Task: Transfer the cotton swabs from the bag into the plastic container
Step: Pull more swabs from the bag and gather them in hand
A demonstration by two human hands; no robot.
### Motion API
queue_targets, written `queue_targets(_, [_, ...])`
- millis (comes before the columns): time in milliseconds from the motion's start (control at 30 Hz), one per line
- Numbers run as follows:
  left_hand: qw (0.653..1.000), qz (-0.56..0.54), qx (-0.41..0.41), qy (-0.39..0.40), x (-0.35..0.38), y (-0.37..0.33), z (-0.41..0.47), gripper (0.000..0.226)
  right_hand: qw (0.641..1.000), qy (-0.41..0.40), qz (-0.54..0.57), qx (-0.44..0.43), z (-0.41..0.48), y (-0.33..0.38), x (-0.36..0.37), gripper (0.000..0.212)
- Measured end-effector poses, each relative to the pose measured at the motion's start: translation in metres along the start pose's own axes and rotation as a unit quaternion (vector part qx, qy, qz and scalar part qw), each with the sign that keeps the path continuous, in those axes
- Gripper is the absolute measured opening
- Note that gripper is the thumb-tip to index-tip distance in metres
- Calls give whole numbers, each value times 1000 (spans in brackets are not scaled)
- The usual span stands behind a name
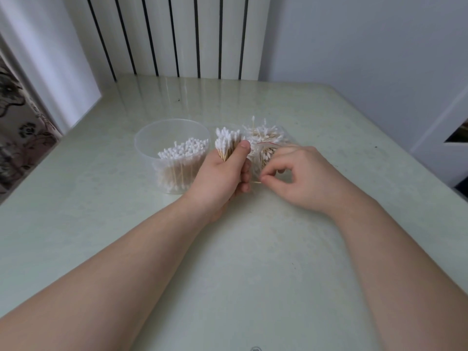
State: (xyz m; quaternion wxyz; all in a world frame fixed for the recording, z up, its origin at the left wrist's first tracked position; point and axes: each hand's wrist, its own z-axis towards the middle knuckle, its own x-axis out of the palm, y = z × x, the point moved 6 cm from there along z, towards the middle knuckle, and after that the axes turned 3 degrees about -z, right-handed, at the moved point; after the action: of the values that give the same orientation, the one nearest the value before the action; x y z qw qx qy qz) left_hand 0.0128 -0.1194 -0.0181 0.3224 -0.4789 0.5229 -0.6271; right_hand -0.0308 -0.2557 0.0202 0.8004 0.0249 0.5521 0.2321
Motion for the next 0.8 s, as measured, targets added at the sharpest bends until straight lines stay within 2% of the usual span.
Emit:
queue_targets(100, [1000, 12, 2, 6, 0, 0, 0, 33, 1000, -8, 7, -4, 0, -4, -6, 5])
queue_targets(200, [1000, -1, 4, 12, 2, -2, 0, 31, 999, 44, 10, 14, -2, -8, 0, 11])
queue_targets(267, [1000, -6, 3, 19, 3, -2, -1, 32, 998, 62, -6, 18, -2, -7, 5, 7])
queue_targets(300, [1000, -4, 2, 21, 3, -1, -1, 33, 998, 58, -14, 19, -2, -7, 5, 4])
queue_targets(367, [1000, 5, 1, 12, 2, -1, -2, 33, 998, 41, -25, 29, -1, -9, 1, 11])
queue_targets(467, [1000, 10, 16, -11, -1, -2, 0, 33, 997, -15, -30, 69, -1, -16, -9, 15])
queue_targets(533, [1000, 20, 23, -6, 0, -1, 1, 34, 991, -76, 7, 107, -1, -21, -15, 8])
queue_targets(600, [998, 54, 30, 16, 2, 1, 1, 31, 979, -117, 94, 134, -1, -24, -17, 8])
queue_targets(700, [994, 95, 43, 27, 4, 0, -1, 23, 968, -71, 207, 120, 0, -12, -4, 7])
queue_targets(800, [996, 86, 35, 9, 3, 0, 0, 26, 973, -37, 201, 102, 1, -3, 3, 9])
